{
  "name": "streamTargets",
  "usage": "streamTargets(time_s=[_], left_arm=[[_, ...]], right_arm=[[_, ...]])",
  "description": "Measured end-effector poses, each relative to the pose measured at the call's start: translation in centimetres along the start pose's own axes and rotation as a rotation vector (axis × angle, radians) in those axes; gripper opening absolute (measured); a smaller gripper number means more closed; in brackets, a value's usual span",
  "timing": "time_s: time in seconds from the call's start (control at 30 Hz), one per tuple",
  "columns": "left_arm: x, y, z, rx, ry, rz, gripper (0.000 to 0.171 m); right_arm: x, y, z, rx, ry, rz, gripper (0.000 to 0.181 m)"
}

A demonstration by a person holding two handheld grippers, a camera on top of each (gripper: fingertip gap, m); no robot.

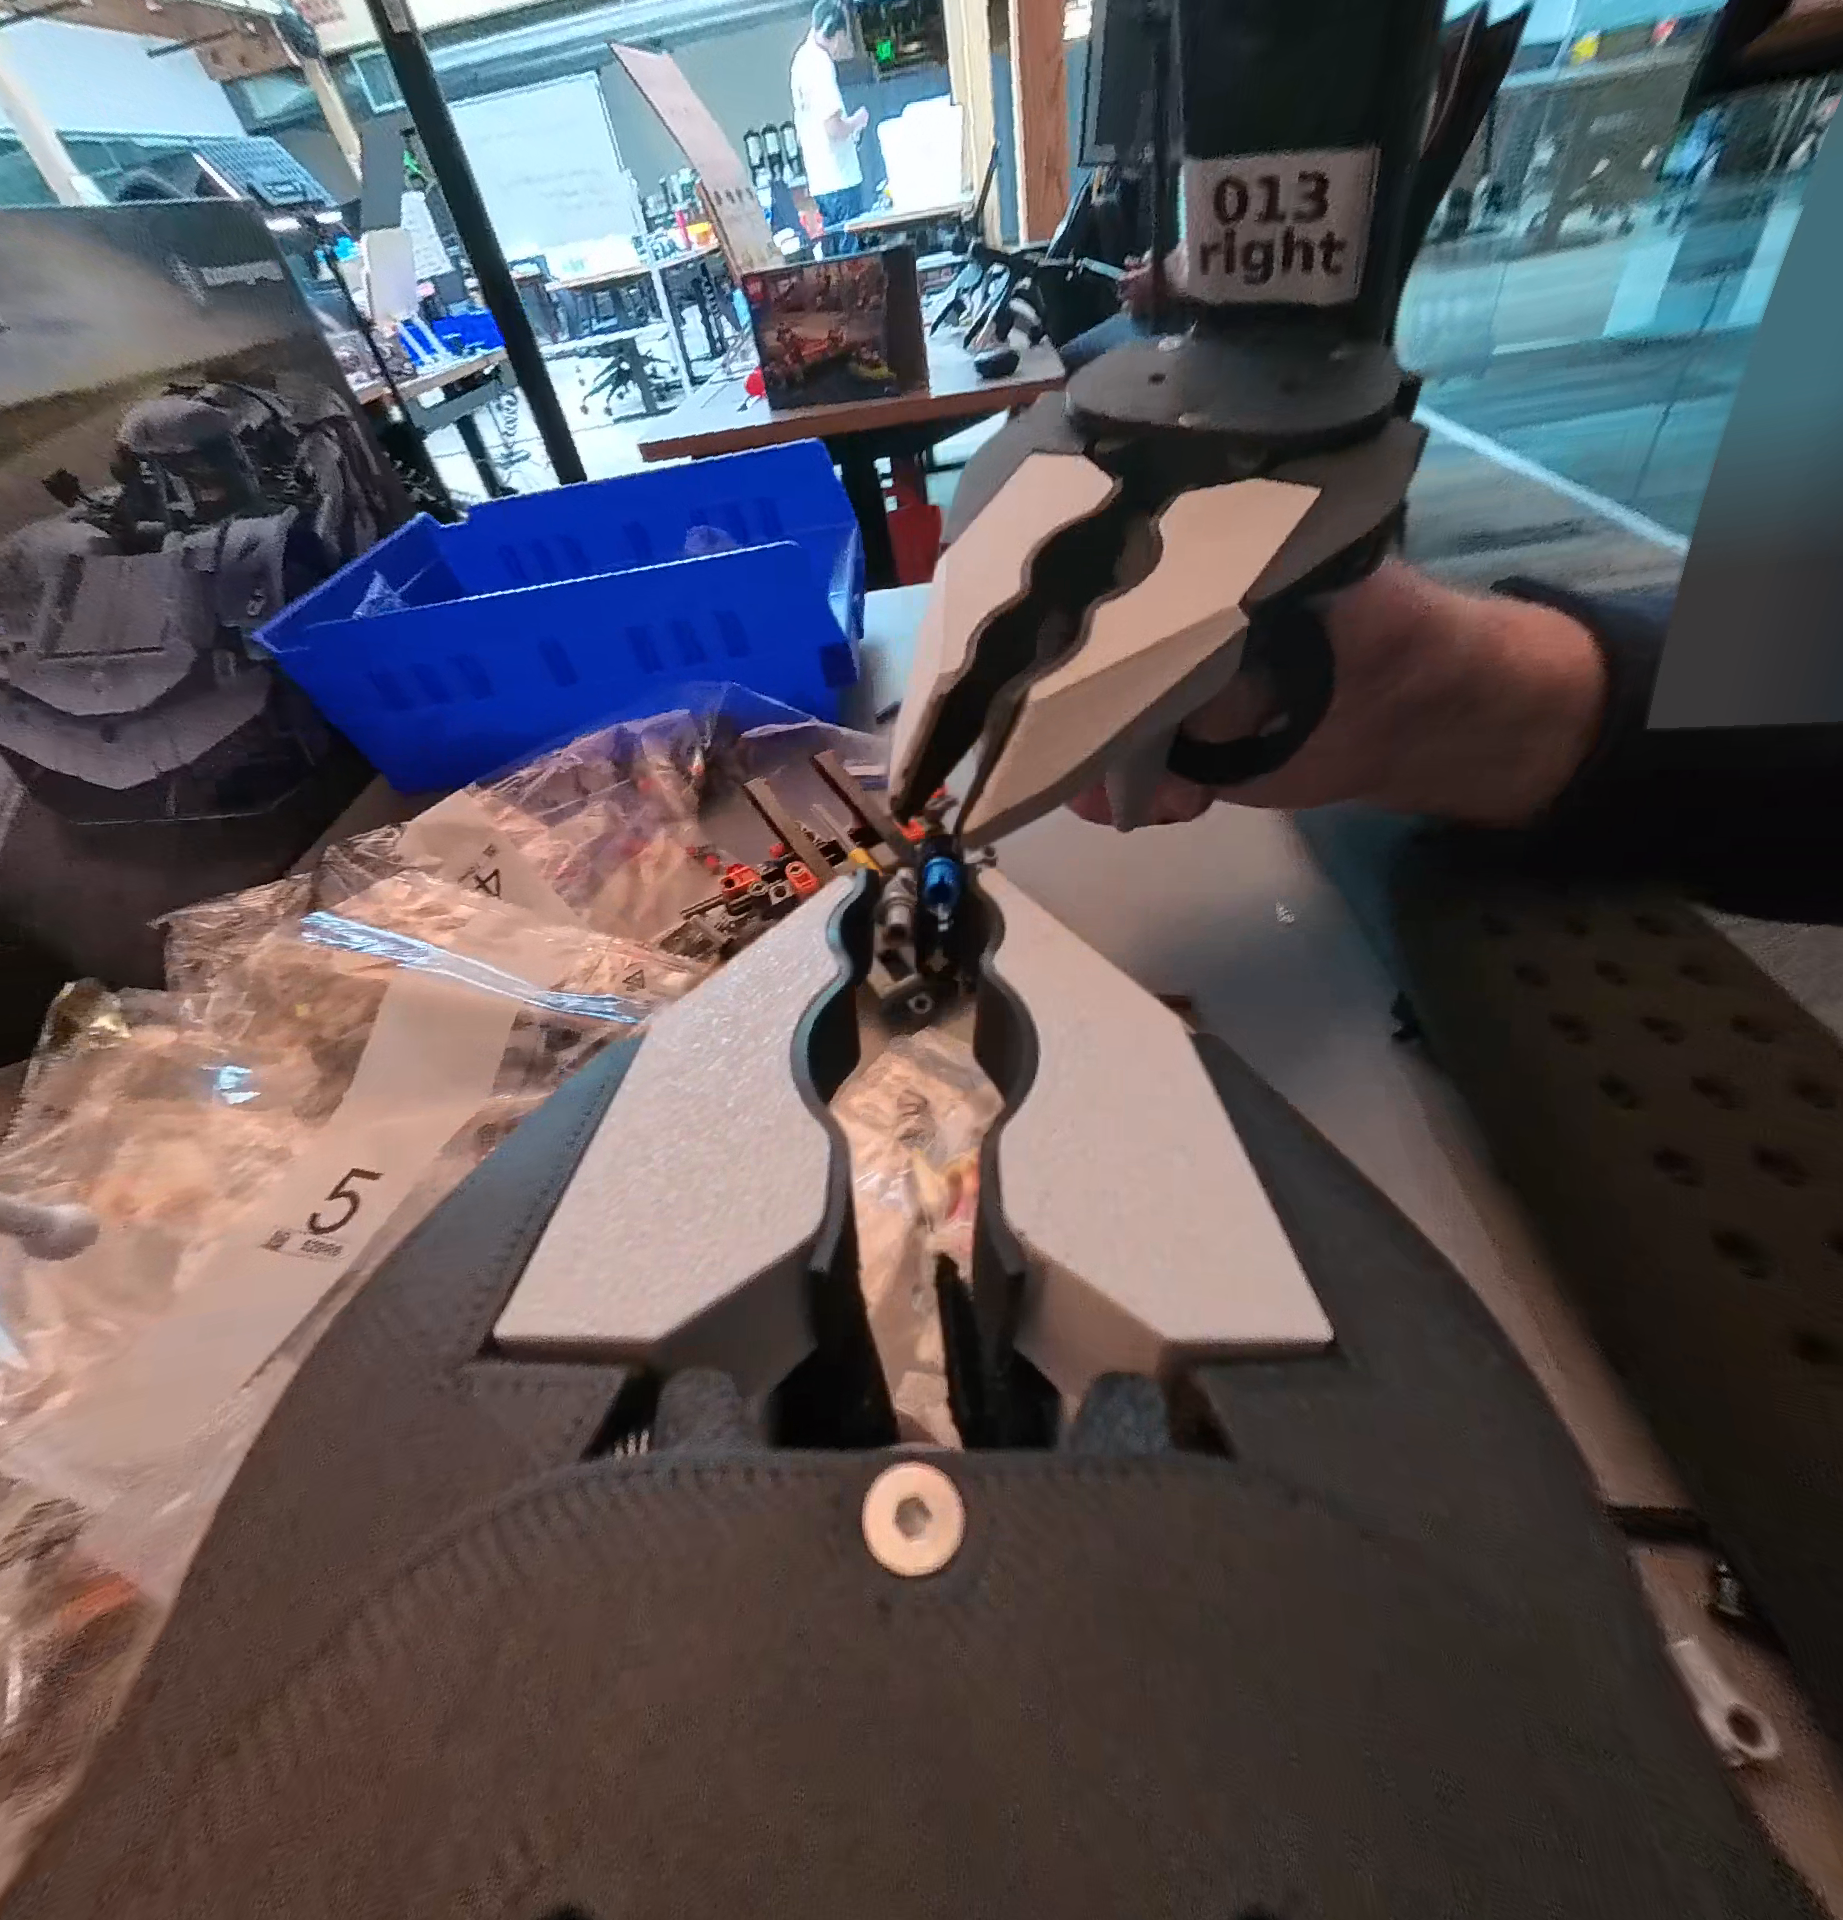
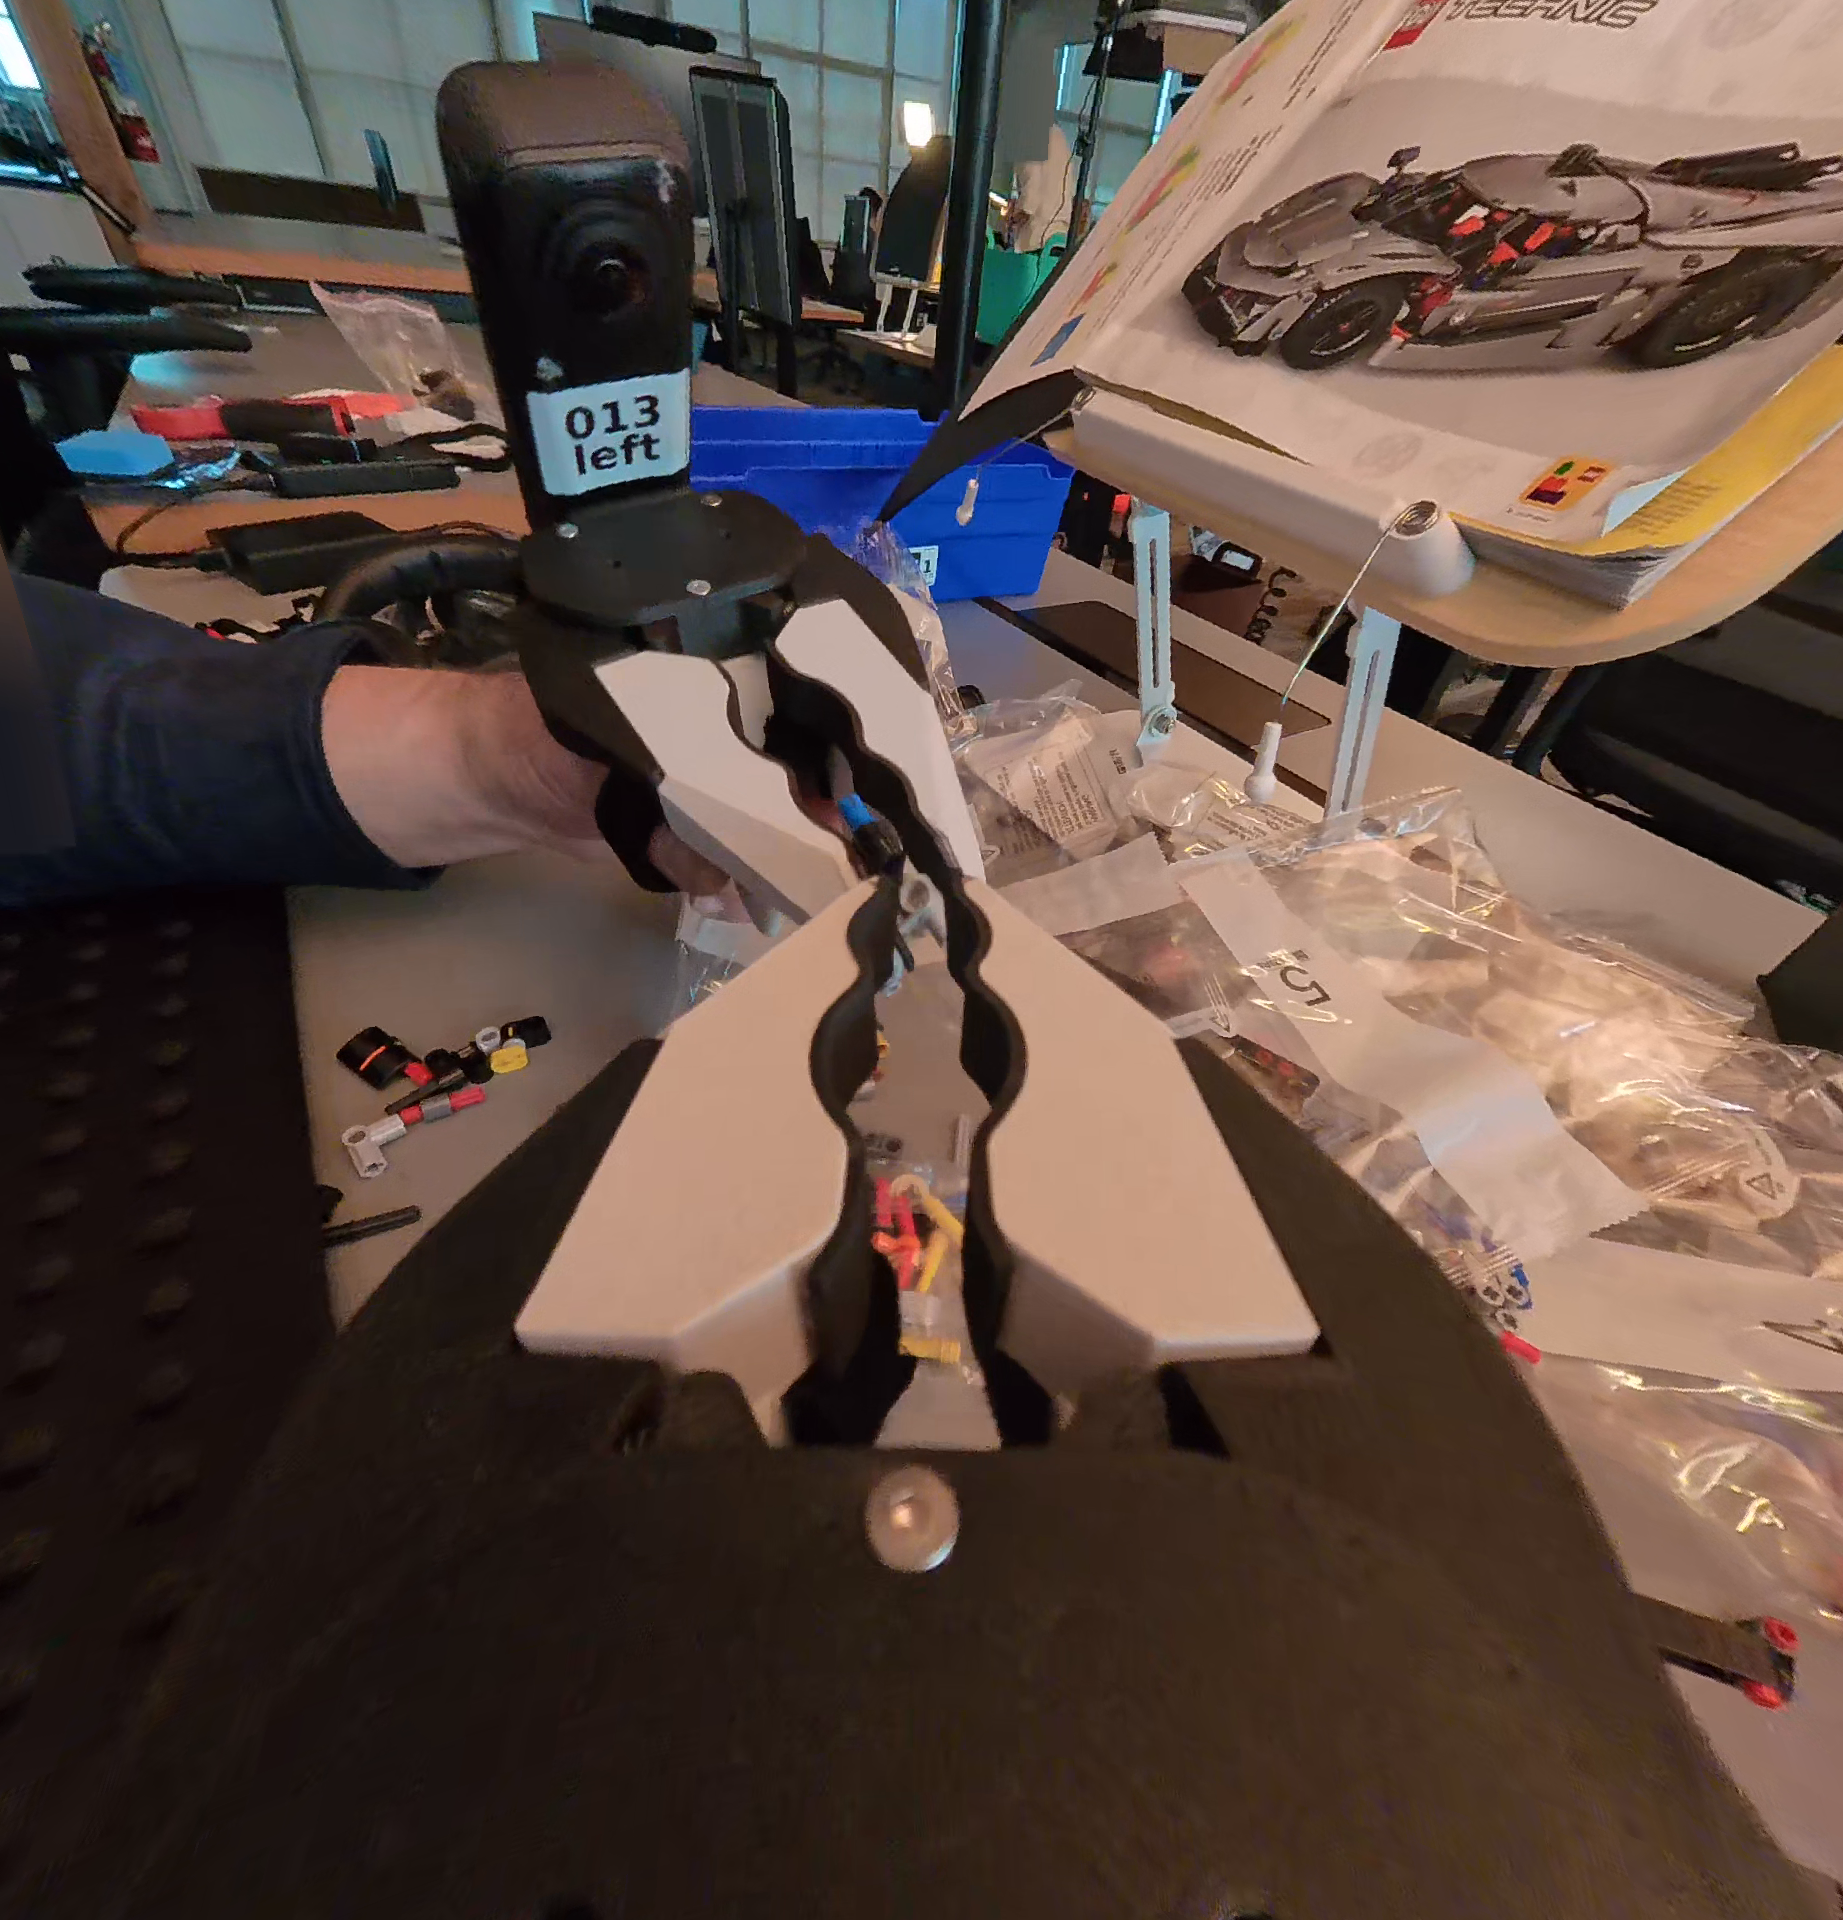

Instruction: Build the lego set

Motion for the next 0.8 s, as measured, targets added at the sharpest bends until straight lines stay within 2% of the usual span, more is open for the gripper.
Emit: streamTargets(time_s=[0.3, 0.43, 0.8], left_arm=[[-0.7, -0.4, -0.9, -0.156, 0.102, 0.064, 0.013], [-0.6, -0.2, -0.8, -0.166, 0.098, 0.078, 0.013], [-0.8, -0.1, -0.9, -0.209, 0.112, 0.118, 0.017]], right_arm=[[-0.1, -0.6, -0.1, 0.011, 0.017, -0.057, 0.011], [0.2, -0.8, 0.0, -0.002, 0.009, -0.063, 0.006], [-0.1, -0.9, -0.3, 0.1, 0.044, -0.139, 0.002]])
Point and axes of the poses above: each gripper's, where its closed fingertips meet, x out along the fingers, z out of its underside, y = z × x across the jaws, the point moved 2 cm from there along -x, back along the fingers
